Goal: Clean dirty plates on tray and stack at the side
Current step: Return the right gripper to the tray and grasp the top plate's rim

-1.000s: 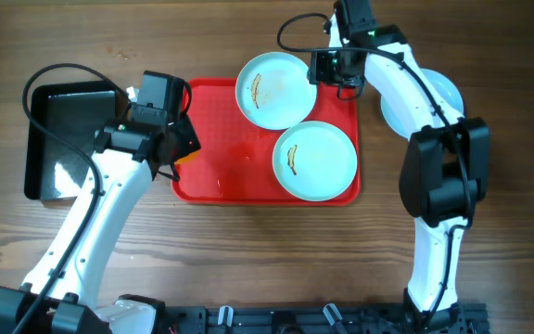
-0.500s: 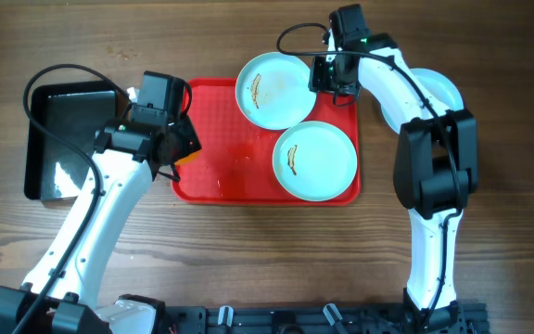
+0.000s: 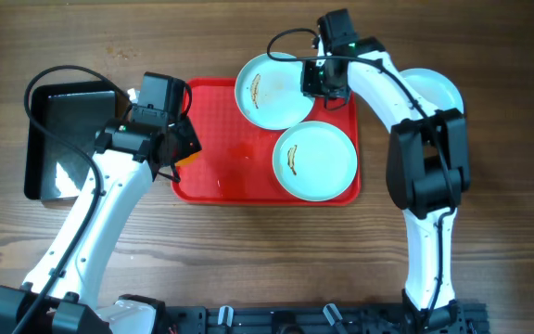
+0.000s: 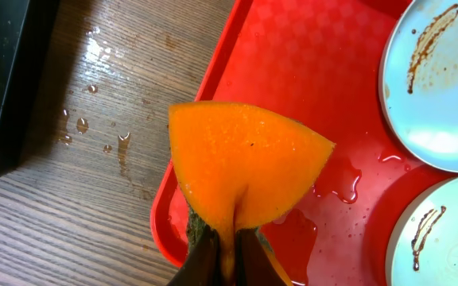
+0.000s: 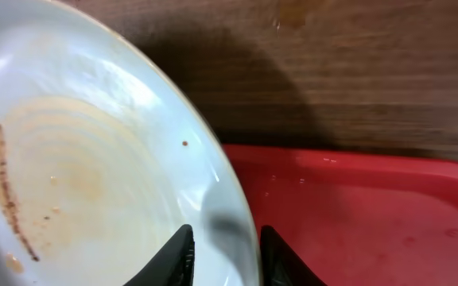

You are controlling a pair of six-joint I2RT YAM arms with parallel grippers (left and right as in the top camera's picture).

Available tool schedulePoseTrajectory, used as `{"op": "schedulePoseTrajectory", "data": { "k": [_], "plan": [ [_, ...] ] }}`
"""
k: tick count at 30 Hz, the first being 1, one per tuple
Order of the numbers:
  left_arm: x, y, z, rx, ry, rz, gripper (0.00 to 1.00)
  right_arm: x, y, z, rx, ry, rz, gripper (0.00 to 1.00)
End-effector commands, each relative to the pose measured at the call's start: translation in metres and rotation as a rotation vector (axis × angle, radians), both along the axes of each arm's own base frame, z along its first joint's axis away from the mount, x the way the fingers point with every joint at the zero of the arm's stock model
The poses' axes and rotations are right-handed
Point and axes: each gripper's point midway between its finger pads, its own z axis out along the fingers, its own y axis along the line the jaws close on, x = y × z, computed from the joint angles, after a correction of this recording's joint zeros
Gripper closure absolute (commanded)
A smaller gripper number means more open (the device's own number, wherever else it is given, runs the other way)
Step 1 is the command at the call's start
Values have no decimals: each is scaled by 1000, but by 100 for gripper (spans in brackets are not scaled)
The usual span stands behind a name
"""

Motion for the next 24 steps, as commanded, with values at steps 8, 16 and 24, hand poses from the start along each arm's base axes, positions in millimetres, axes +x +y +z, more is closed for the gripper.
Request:
{"op": "schedulePoseTrajectory", "data": {
  "k": [8, 16, 24],
  "plan": [
    [-1, 1, -6, -8, 15, 16, 96, -13, 30, -13, 141, 66, 62, 96],
    [1, 1, -5, -10, 4, 16, 96, -39, 88, -1, 287, 106, 189, 96],
    [5, 0, -3, -15, -15, 16, 96, -77, 109, -12, 197, 191, 239, 96]
  ]
}}
